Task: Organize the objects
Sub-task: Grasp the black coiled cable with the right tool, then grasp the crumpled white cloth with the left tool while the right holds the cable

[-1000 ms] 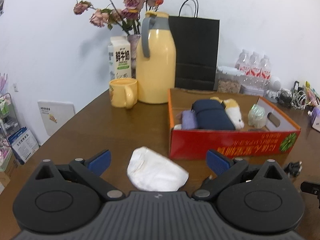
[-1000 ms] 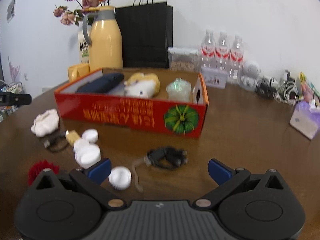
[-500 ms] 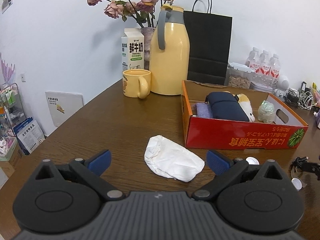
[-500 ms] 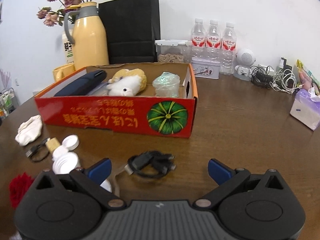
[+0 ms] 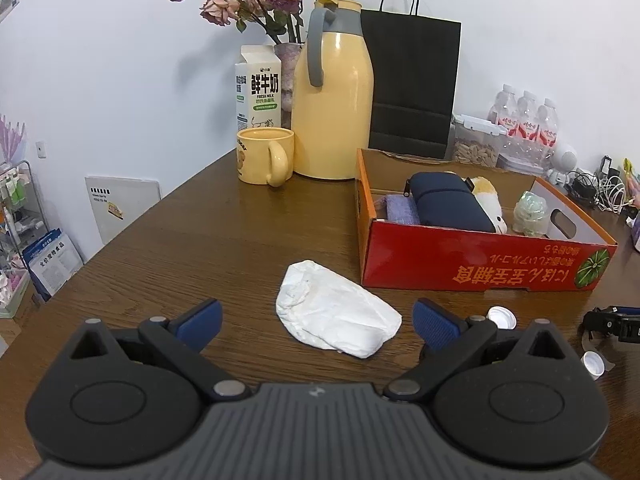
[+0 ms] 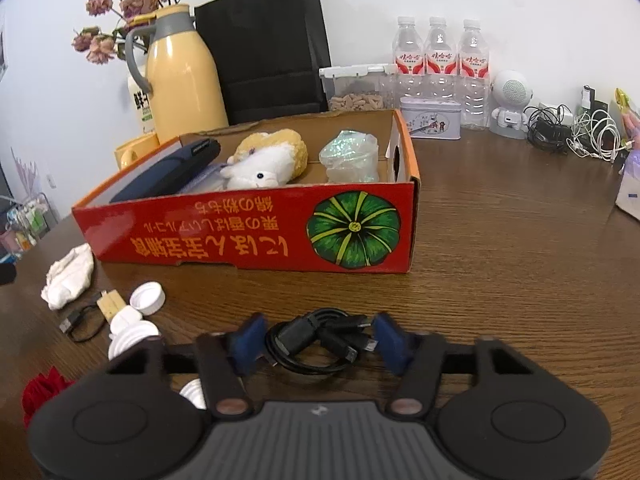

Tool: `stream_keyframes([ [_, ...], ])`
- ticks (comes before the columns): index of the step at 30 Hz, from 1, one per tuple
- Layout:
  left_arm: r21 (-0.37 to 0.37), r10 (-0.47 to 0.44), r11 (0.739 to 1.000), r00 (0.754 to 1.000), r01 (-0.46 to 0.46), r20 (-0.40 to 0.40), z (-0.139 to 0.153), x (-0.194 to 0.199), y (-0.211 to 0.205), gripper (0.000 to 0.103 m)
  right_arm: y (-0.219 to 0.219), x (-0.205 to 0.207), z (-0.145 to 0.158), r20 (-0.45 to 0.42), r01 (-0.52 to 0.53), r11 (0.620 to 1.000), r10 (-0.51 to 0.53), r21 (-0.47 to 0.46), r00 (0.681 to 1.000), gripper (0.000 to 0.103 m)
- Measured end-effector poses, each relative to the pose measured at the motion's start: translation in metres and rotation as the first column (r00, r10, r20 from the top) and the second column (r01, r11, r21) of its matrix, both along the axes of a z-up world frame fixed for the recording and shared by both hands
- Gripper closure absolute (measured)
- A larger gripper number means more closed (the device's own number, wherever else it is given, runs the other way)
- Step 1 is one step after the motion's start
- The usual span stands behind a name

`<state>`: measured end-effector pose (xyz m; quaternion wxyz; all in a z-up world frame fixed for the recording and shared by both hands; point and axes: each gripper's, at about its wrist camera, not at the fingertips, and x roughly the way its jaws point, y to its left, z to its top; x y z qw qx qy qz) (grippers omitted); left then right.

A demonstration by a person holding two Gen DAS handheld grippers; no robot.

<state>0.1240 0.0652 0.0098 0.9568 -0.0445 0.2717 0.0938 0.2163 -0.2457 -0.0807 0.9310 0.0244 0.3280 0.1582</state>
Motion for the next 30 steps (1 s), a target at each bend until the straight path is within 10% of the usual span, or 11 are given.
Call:
stream_keyframes([
  [30,-0.004,0.037,0.999,0.998,-0.038,-0.059,-0.015,0.022,0.001,0.000,-0.004,-0.024,0.009,0.159,0.064,0.998,-0.059,-0.026,0.986,0.049],
])
